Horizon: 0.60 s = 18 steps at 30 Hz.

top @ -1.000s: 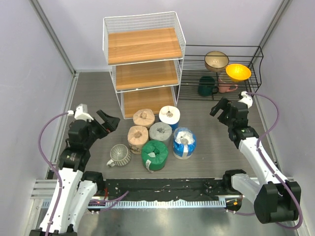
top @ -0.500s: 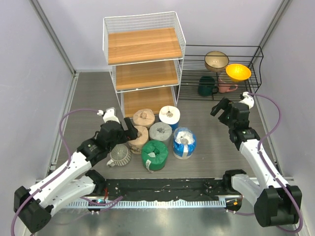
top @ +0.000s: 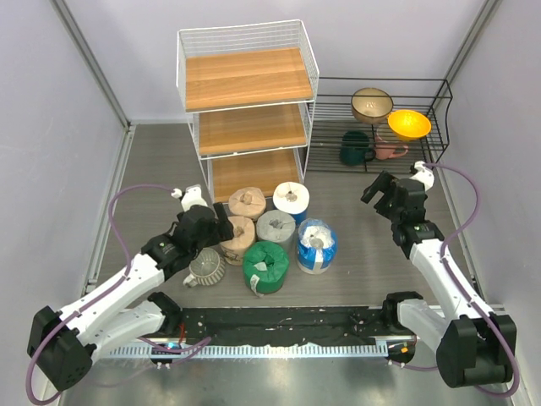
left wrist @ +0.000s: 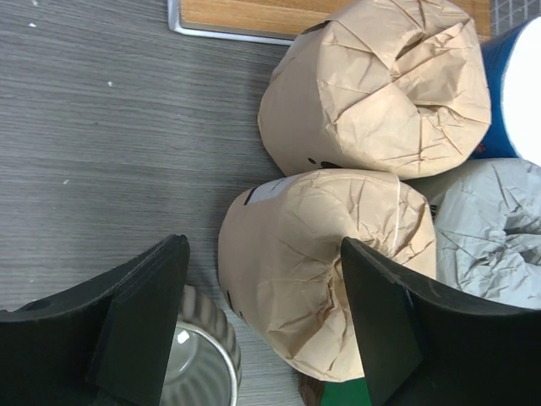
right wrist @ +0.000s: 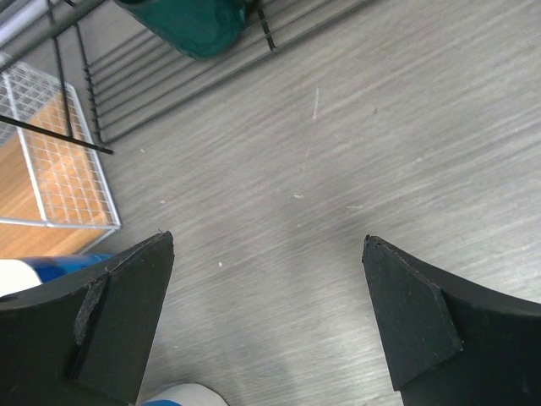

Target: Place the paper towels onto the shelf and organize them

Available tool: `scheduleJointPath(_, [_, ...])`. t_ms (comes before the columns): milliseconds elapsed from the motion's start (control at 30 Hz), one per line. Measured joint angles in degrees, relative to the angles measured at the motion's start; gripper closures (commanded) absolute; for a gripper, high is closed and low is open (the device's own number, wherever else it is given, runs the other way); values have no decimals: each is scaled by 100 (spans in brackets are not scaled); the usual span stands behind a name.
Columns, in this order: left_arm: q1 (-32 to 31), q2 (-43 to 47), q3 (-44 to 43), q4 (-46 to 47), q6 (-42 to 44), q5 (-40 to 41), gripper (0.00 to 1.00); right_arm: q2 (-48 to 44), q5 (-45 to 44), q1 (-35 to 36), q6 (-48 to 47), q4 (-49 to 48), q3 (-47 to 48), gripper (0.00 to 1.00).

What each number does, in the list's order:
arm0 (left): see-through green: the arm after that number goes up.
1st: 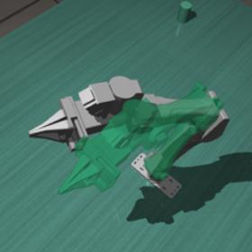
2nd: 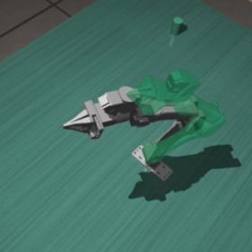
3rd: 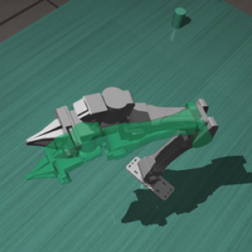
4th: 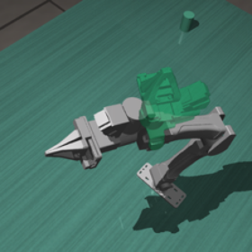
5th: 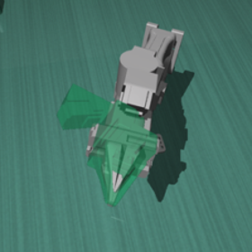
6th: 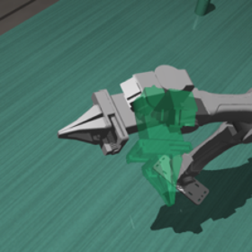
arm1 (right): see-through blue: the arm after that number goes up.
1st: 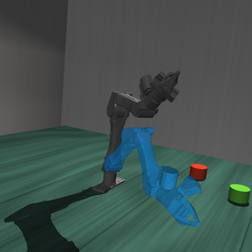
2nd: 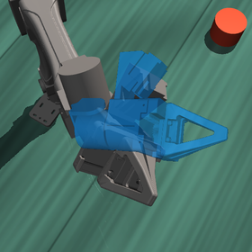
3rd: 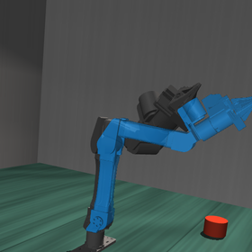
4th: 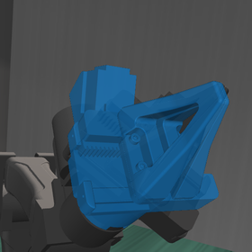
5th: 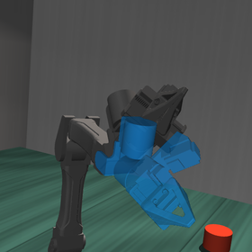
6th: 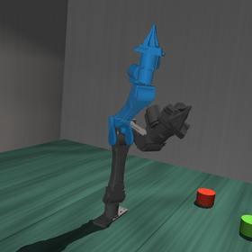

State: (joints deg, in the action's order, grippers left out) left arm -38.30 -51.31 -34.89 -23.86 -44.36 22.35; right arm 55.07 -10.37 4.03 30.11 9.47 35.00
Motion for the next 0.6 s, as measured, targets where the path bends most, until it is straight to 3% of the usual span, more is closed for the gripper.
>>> scheduleJointPath(600, [-11, 22, 205, 302, 284, -678, 22, 691, -452, 0, -302, -551, -415, 3])
